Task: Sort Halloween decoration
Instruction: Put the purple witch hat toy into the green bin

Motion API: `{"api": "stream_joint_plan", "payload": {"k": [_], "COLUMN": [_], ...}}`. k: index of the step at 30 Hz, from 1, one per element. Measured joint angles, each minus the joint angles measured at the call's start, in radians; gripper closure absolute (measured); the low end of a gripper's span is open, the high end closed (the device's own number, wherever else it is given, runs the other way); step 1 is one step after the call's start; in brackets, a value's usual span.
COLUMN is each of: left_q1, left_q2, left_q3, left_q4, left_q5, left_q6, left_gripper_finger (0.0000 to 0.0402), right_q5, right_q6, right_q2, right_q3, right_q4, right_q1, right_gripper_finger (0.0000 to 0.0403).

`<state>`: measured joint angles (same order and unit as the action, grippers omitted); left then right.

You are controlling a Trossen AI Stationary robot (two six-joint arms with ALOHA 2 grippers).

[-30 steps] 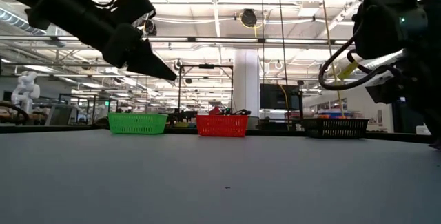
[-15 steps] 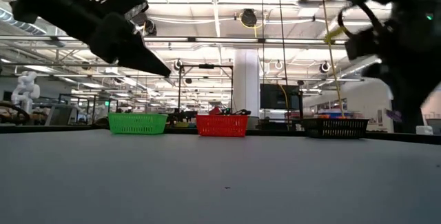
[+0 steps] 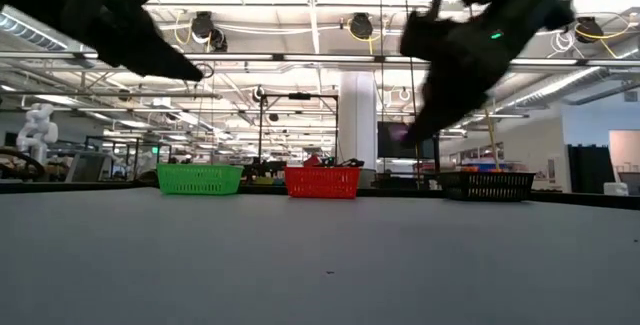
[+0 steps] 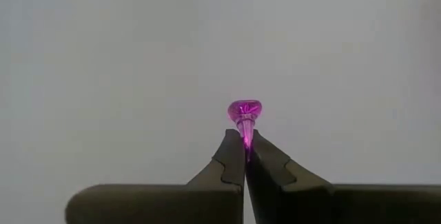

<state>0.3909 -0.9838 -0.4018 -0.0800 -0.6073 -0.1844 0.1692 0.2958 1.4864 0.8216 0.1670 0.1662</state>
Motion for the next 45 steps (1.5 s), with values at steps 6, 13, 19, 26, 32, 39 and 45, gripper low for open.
{"api": "stream_joint_plan", "payload": {"k": [6,13,19,26,32,39,45], "left_q1": [0.005,0.002,0.001,0.001,0.001,0.001,0.001], "left_q2": [0.218,0.436,0.531,0.566,0.568,0.568,0.568], "left_q3": [0.142,0.204,0.209,0.209,0.209,0.209,0.209], "left_q4": [-0.066,-0.07,-0.07,-0.069,-0.068,-0.069,-0.068], "left_q5": [0.004,-0.027,-0.032,-0.033,-0.033,-0.033,-0.031], "left_q6": [-0.013,0.07,0.147,0.174,0.175,0.174,0.175], "left_gripper_finger": [0.0385,0.0385,0.0385,0.0385,0.0385,0.0385,0.0385], "right_q5": [0.018,0.044,0.044,0.044,0.039,0.035,-0.053], "right_q6": [-0.116,-0.25,-0.263,-0.249,-0.215,-0.161,-0.057], "right_q2": [0.138,0.361,0.567,0.799,0.975,1.112,1.164], "right_q3": [0.067,0.36,0.641,0.962,1.218,1.416,1.447], "right_q4": [-0.273,-0.277,-0.267,-0.268,-0.238,-0.179,-0.194], "right_q1": [-0.1,-0.216,-0.322,-0.401,-0.453,-0.506,-0.547], "right_gripper_finger": [0.0403,0.0403,0.0403,0.0403,0.0403,0.0403,0.0403]}}
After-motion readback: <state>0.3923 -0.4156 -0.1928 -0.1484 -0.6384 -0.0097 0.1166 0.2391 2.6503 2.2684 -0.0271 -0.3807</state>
